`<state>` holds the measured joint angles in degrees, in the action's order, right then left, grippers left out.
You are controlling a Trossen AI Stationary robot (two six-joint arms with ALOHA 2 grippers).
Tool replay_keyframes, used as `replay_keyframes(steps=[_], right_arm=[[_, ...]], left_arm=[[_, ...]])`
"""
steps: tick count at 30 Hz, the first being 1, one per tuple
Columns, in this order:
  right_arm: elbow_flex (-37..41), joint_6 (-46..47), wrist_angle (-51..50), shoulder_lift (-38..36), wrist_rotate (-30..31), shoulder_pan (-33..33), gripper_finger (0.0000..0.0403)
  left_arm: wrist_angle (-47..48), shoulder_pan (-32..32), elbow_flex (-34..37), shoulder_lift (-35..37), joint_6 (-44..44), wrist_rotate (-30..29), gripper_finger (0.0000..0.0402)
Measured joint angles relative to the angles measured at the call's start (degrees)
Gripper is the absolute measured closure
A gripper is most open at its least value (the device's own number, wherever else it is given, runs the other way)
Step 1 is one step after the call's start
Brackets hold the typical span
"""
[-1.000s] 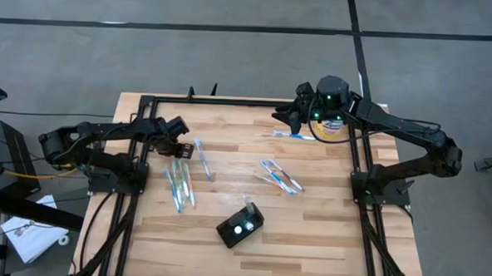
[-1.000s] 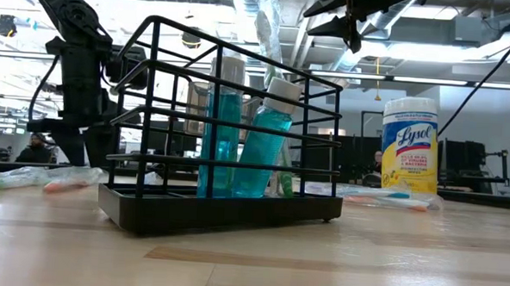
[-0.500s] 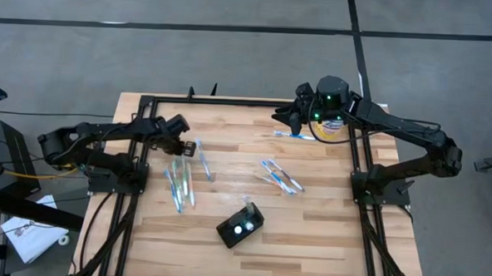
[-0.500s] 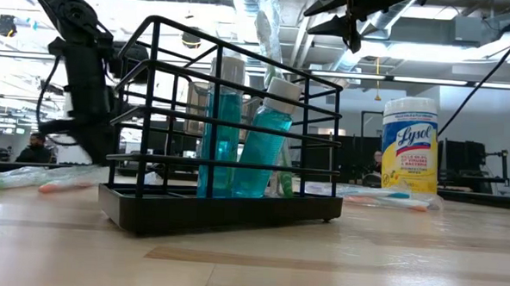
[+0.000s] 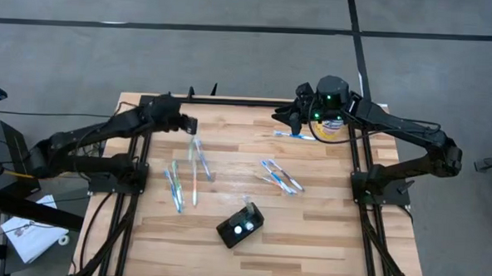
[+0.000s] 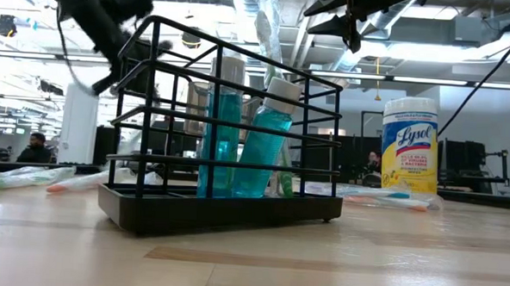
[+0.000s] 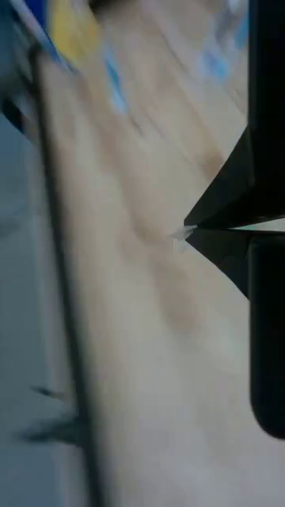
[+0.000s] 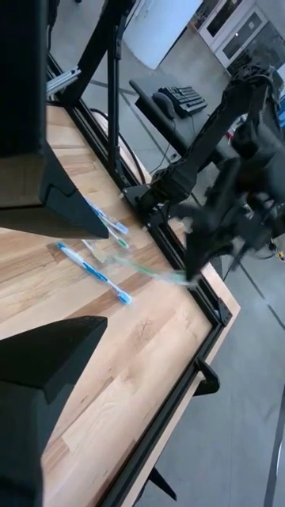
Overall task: Pick & Place toothbrushing station
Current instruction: Put the green toothbrush into the mesh organizer
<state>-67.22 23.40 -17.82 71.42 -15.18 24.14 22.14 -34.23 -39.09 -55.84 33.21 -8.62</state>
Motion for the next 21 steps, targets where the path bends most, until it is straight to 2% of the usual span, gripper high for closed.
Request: replay_keyframes(steps=[6,10,16,21], right_arm=[[0.0,0.0,0.35,-0.02,0.0,0.02,0.0241],[0.0,0.01,0.39,-0.02,-0.01,0.02,0.0244],[0.0,0.09,0.51,-0.02,0.0,0.0,0.0245],[0.0,0.58,1.3,-0.02,0.02,-0.02,0.0245]], left_arm=[[-11.0,0.4,-1.51,4.81,-3.21,3.2,0.0401],[-15.55,0.93,-1.52,5.19,-3.04,5.19,0.0401],[-25.1,4.23,-1.51,1.41,-4.25,9.4,0.0401],[-36.62,6.98,-1.51,-3.72,-5.79,16.03,0.0401]])
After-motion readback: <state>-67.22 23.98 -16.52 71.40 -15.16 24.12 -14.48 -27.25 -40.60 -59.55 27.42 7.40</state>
